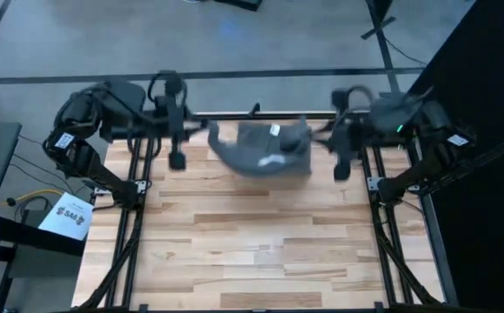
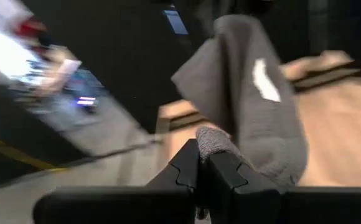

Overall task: Roll towel
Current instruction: Roll the gray towel

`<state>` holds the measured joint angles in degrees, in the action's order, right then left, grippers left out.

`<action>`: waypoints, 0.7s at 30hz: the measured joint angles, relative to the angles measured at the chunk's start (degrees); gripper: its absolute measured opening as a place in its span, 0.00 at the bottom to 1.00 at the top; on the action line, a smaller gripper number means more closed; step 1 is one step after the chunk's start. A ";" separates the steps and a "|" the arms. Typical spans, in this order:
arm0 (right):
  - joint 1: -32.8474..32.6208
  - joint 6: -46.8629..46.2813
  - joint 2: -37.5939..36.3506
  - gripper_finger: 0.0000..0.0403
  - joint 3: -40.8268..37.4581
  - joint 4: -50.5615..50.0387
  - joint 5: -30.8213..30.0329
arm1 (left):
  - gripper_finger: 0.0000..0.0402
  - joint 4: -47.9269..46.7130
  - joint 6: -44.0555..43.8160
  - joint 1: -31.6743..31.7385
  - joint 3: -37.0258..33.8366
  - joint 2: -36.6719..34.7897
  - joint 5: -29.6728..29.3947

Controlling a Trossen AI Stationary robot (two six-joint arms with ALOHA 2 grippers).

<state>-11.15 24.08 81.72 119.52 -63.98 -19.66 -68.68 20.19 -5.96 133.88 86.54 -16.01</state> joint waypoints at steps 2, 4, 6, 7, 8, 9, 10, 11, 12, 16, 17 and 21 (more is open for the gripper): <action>-3.01 -6.73 1.81 0.00 0.00 -4.39 0.00 | 0.00 -4.26 -3.03 -1.98 0.01 0.61 3.84; -5.64 -12.96 4.02 0.00 -0.57 -7.62 0.00 | 0.00 -8.41 -6.22 -3.94 -0.76 1.46 6.73; -8.48 -18.21 5.85 0.00 -3.39 -9.05 0.00 | 0.00 -11.58 -9.62 -5.97 -3.28 1.79 8.34; -9.79 -20.47 6.86 0.00 -5.09 -9.19 0.01 | 0.00 -12.14 -11.23 -7.15 -5.49 1.80 8.72; -11.05 -22.49 7.92 0.00 -7.01 -8.69 0.03 | 0.00 -11.69 -12.63 -8.15 -8.03 1.77 9.00; -12.44 -24.49 8.92 0.00 -9.01 -8.00 0.07 | 0.00 -10.86 -13.80 -9.19 -10.92 1.75 9.58; -13.86 -26.46 9.94 0.00 -11.08 -6.87 0.07 | 0.00 -10.23 -15.08 -10.32 -13.75 1.77 9.95; -15.15 -28.27 10.93 0.00 -13.20 -4.99 0.08 | 0.00 -9.71 -16.51 -11.47 -16.66 1.89 10.12; -16.37 -29.86 11.99 0.00 -15.23 -2.27 0.13 | 0.00 -8.48 -17.96 -12.69 -20.03 1.92 10.24; -21.10 -35.49 16.58 0.00 -21.94 8.27 0.57 | 0.00 -1.08 -21.79 -16.98 -33.09 1.91 11.72; -21.97 -36.89 17.83 0.00 -23.19 10.61 0.92 | 0.00 1.14 -22.93 -17.91 -36.03 1.91 12.11; -24.01 -41.81 23.87 0.00 -25.99 17.79 4.48 | 0.00 11.08 -29.03 -21.12 -46.39 1.91 12.86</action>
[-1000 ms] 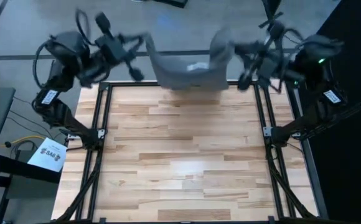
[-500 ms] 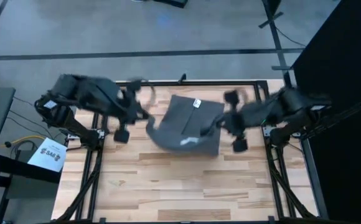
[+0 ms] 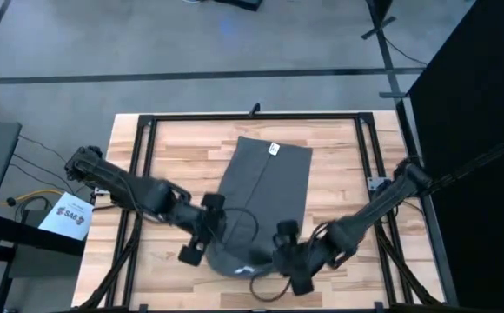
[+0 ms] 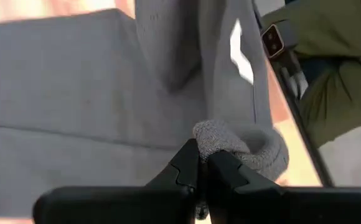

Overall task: Roll towel
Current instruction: Roll the gray towel

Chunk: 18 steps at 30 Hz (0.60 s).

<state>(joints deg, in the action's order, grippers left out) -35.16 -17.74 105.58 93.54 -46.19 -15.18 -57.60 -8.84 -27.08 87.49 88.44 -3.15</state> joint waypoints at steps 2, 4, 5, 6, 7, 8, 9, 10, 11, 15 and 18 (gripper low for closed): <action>-0.56 -0.88 3.42 0.00 -0.09 1.38 1.55 | 0.00 2.61 -3.68 -1.64 -3.66 0.00 -0.03; -0.91 -1.83 6.24 0.00 -0.13 3.01 1.82 | 0.00 4.04 -7.95 -3.31 -6.21 0.00 -0.05; -0.92 -1.98 7.28 0.00 -0.13 3.54 1.95 | 0.00 4.38 -10.22 -4.14 -7.19 0.00 -0.05; -0.95 -2.13 8.02 0.00 -0.13 3.94 1.98 | 0.00 4.21 -12.49 -5.01 -7.98 0.00 -0.05; -0.98 -2.20 8.48 0.00 -0.13 4.44 1.99 | 0.00 4.18 -14.49 -5.88 -8.76 0.00 -0.07; -0.95 -2.11 8.91 0.00 -0.13 4.89 2.00 | 0.00 4.49 -16.33 -6.70 -9.44 0.00 -0.18; -0.92 -1.97 9.10 0.01 -0.13 5.47 1.90 | 0.00 4.63 -18.13 -7.48 -10.09 0.00 -0.37; -0.88 -1.81 9.16 0.02 -0.13 5.97 1.90 | 0.00 4.68 -19.95 -8.22 -10.74 -0.01 -0.66; -0.73 -1.48 9.16 0.04 -0.13 6.63 1.90 | 0.00 4.47 -21.88 -8.86 -11.33 -0.01 -1.08; -0.57 -0.44 8.96 0.15 -0.11 11.95 5.87 | 0.00 4.52 -31.03 -11.56 -14.01 -0.04 -2.15; -0.32 0.10 8.90 0.24 -0.11 14.68 10.02 | 0.00 2.55 -38.67 -14.06 -16.12 -0.04 -1.64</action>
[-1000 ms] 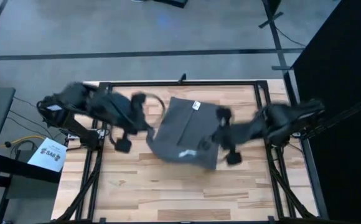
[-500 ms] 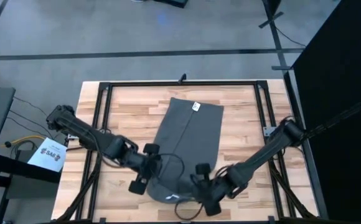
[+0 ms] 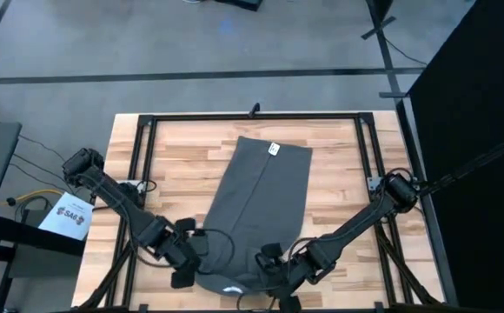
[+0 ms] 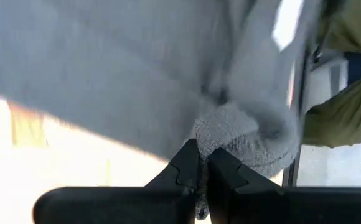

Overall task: Roll towel
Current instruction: Roll the gray towel

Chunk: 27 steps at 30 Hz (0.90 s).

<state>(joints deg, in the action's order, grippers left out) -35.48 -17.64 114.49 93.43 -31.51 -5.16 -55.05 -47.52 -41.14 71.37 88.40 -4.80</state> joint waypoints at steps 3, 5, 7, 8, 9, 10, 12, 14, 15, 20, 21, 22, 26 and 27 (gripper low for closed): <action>0.26 2.61 -0.27 0.32 0.02 -3.26 0.98 | 0.00 -1.17 -7.97 -2.74 -2.08 -0.07 0.15; 1.21 4.15 -0.69 0.36 0.02 -7.18 0.62 | 0.00 -2.24 -12.83 -4.47 -3.56 -0.07 0.04; 2.34 4.94 -1.05 0.39 0.02 -11.96 -2.17 | 0.00 -3.37 -17.98 -6.26 -4.86 -0.07 -0.72; 2.96 5.18 -1.08 0.40 -0.21 -13.72 -3.84 | 0.00 -3.74 -20.76 -7.03 -5.70 -0.07 -1.06; 3.64 5.54 -1.08 0.40 -1.04 -13.91 -5.23 | 0.00 -3.84 -23.39 -7.57 -6.67 -0.07 -1.15; 4.43 6.11 -1.07 0.41 -2.36 -13.73 -5.67 | 0.00 -3.91 -25.63 -8.15 -7.57 -0.07 -1.23; 5.92 6.99 -0.95 0.40 -5.45 -12.57 -5.74 | 0.00 -3.54 -29.57 -9.44 -8.98 -0.07 -1.32; 7.54 7.20 -0.91 0.40 -9.39 -8.52 -5.67 | 0.00 -1.97 -32.56 -10.58 -10.52 -0.07 -1.43; 8.48 7.20 -0.92 0.39 -11.40 -7.08 -5.67 | 0.00 -1.00 -33.42 -11.02 -11.21 -0.07 -1.46; 12.33 7.14 -0.88 0.37 -18.98 -6.64 -5.72 | 0.00 -0.65 -36.11 -12.51 -12.53 -0.07 -3.73; 12.85 7.04 -1.15 0.37 -20.14 -6.63 -5.71 | 0.00 -0.43 -36.26 -12.53 -12.65 -0.07 -6.09; 13.36 7.10 -1.59 0.37 -21.05 -6.64 -5.70 | 0.00 -0.18 -36.23 -12.53 -12.74 -0.07 -9.15; 15.93 10.71 -2.07 0.37 -24.19 -6.79 -5.43 | 0.00 4.09 -29.30 -10.22 -12.74 -0.07 -17.94; 16.93 11.97 -2.14 0.37 -24.63 -7.32 -5.46 | 0.00 5.72 -26.62 -9.08 -12.74 -0.07 -18.97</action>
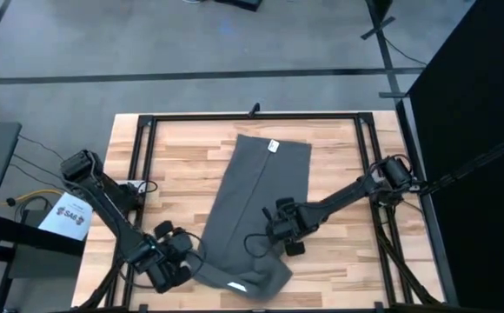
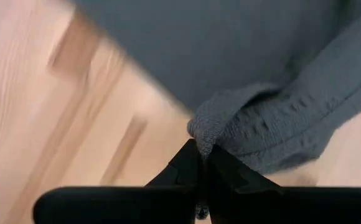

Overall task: Roll towel
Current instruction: Roll the gray towel

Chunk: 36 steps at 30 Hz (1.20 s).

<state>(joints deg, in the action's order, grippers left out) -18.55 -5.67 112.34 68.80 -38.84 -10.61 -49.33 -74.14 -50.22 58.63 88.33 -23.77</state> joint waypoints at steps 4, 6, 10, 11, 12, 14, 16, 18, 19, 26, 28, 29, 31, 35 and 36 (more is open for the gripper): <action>4.41 4.82 -0.11 0.37 -0.36 -3.78 -0.79 | 0.00 5.51 10.98 4.03 0.00 0.00 -2.22; 6.88 7.24 -0.67 0.37 -0.61 -6.50 -2.87 | 0.00 6.94 16.22 6.14 0.00 0.02 -2.28; 12.11 11.57 -2.54 0.37 -1.01 -8.90 -7.46 | 0.00 6.53 23.23 10.00 0.00 0.02 -3.99; 13.44 12.56 -3.07 0.37 -1.14 -9.34 -8.17 | 0.00 6.72 24.85 10.96 0.00 0.02 -4.44; 14.82 13.39 -3.57 0.37 -1.21 -9.50 -8.62 | 0.00 6.92 26.58 11.96 0.00 0.04 -4.56; 17.30 14.38 -5.30 0.37 -1.19 -10.01 -8.93 | 0.00 7.33 29.45 13.92 0.00 0.04 -4.94; 19.25 14.95 -7.54 0.37 -1.16 -11.10 -9.33 | 0.00 7.95 32.90 16.10 0.00 0.04 -5.03; 20.47 15.12 -9.82 0.37 -1.14 -11.39 -9.27 | 0.01 8.69 37.46 18.21 0.00 0.04 -5.09; 20.73 14.93 -11.09 0.37 -1.14 -11.45 -9.23 | 0.02 9.26 39.57 19.25 0.00 0.04 -5.11; 17.80 11.46 -19.41 0.37 -3.01 -7.60 -3.59 | 0.25 16.49 51.78 25.64 0.34 0.07 -1.58; 16.27 10.41 -20.91 0.37 -5.41 -4.10 -0.88 | 0.32 15.75 53.82 27.18 1.74 0.11 1.14; 15.44 9.71 -21.43 0.37 -6.69 -1.96 0.14 | 0.35 15.12 55.20 27.83 2.65 0.11 1.70; 13.67 8.01 -21.73 0.37 -9.54 1.78 0.57 | 0.39 12.39 59.00 28.96 4.83 0.11 2.10; 10.90 5.00 -21.22 0.37 -13.91 7.66 0.77 | 0.42 7.32 66.37 32.67 9.83 0.11 -1.83; 10.41 4.09 -21.13 0.37 -14.66 9.05 0.86 | 0.42 6.26 67.94 33.84 11.03 0.11 -2.88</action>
<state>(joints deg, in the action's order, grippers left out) -8.14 -1.57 91.21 54.14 -29.78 -9.75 -43.07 -6.19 -16.38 69.66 88.44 -26.65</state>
